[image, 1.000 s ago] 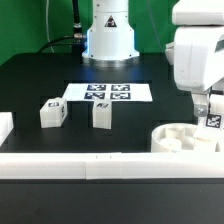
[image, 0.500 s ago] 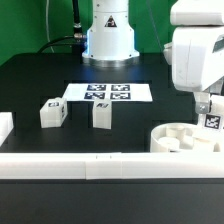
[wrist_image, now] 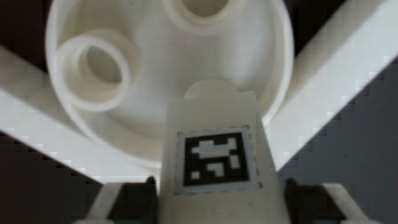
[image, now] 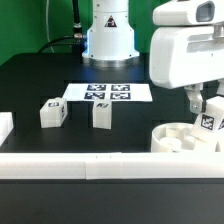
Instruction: Assemble stool
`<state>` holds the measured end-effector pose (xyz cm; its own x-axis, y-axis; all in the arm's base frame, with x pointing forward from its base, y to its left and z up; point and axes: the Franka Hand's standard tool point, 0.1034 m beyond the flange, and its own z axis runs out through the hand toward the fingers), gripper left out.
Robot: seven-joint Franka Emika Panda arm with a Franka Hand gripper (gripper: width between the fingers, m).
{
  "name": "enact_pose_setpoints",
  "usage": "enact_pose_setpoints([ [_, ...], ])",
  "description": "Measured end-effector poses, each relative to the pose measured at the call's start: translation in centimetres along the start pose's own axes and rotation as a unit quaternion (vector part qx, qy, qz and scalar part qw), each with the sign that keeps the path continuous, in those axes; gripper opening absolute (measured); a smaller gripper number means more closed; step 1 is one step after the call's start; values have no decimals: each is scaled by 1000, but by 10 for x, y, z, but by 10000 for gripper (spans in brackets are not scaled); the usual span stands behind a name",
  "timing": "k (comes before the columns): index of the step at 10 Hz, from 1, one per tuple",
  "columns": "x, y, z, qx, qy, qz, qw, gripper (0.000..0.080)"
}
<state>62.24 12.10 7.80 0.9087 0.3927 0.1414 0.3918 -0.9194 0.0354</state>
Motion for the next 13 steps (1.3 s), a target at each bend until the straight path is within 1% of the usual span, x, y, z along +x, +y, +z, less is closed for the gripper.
enact_pose_setpoints([
  [2, 0, 0, 1, -1, 5, 133, 991, 341],
  [4, -1, 0, 1, -4, 5, 251, 968, 341],
  [5, -2, 1, 1, -6, 6, 286, 958, 341],
  [9, -2, 3, 1, 1, 5, 399, 917, 341],
  [10, -2, 4, 1, 3, 5, 439, 898, 341],
  [11, -2, 4, 1, 4, 4, 454, 891, 341],
  [12, -4, 1, 2, 13, 5, 537, 844, 341],
  [13, -5, -4, 2, 26, 7, 611, 791, 341],
])
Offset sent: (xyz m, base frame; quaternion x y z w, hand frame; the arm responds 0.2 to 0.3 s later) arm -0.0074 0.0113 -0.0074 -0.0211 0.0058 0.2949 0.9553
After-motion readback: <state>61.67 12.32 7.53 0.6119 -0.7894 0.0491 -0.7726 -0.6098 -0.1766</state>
